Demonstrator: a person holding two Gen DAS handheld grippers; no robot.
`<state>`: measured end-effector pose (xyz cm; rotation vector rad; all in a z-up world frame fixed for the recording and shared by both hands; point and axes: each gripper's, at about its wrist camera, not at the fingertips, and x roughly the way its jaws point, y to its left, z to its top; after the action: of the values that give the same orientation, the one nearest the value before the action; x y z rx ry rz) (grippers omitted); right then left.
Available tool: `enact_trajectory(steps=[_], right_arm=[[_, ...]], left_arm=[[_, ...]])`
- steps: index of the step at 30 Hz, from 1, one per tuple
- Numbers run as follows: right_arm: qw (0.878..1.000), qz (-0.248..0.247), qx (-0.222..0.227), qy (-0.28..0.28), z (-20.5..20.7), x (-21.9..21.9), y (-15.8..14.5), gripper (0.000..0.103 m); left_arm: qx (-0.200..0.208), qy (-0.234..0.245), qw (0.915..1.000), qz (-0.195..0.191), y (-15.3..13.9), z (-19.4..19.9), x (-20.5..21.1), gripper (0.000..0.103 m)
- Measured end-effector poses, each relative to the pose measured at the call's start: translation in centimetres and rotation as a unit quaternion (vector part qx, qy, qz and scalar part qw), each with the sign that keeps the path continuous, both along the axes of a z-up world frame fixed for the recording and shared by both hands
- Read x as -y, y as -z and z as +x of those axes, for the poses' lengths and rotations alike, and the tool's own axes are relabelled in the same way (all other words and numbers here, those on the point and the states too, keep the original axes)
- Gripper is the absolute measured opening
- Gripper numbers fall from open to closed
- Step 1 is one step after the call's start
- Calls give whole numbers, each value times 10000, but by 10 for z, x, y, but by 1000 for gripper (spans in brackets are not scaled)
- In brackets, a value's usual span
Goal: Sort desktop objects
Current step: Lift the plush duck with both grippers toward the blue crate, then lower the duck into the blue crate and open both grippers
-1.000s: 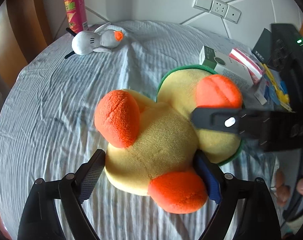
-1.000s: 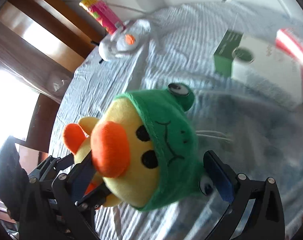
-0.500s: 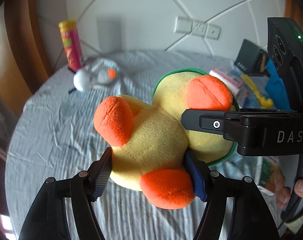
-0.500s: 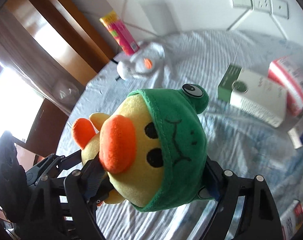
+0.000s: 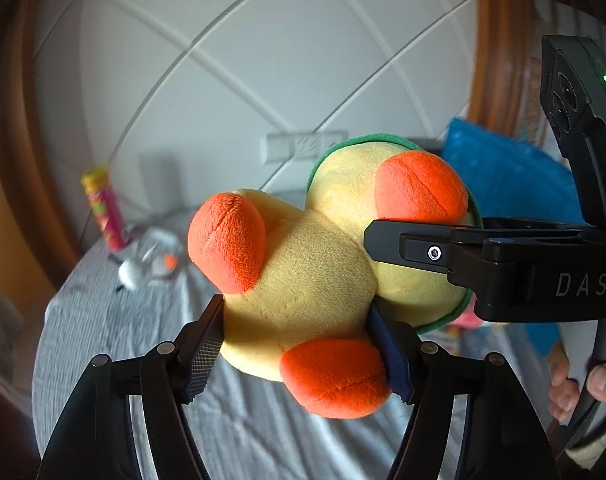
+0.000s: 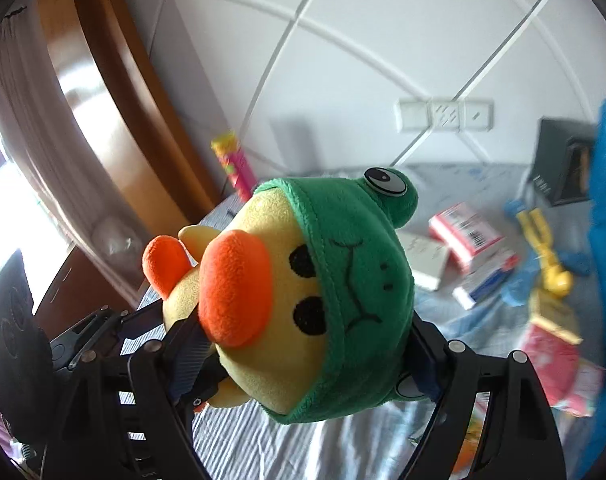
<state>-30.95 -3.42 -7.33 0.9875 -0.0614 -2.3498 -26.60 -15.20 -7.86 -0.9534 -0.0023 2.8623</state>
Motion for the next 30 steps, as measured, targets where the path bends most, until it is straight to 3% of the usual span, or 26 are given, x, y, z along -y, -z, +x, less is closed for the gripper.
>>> enact_trajectory(steps=[8,13,18,21,24,26,27,30], right_arm=[[9946,-28,-672,790,38,-117,-75,84],[9847,26,-1154,1304,62,-230,-123,84],[9727,293,-1452,1784,73,-357,-155,84],[9673,497,-1355,2085,67,-436,-157,84],[9658,527,-980,2344,57,-500,-145,84],[9655,461,-723,2460,51,-529,-131,84],[9654,413,-592,2506,49,-541,-123,84],[9639,270,-198,2642,43,-579,-98,86]], left_arm=[[-627,794,9949,-16,-67,4,-112,70],[-1068,1332,9853,22,-112,7,-226,71],[-1090,1715,9791,-24,-133,-1,-353,71],[-958,1954,9758,-228,-137,-9,-439,71],[-718,2148,9730,-432,-131,-17,-498,71],[-585,2234,9715,-539,-126,-18,-525,75],[-512,2260,9710,-581,-125,-17,-536,85],[-273,2150,9732,-763,-107,-20,-553,88]])
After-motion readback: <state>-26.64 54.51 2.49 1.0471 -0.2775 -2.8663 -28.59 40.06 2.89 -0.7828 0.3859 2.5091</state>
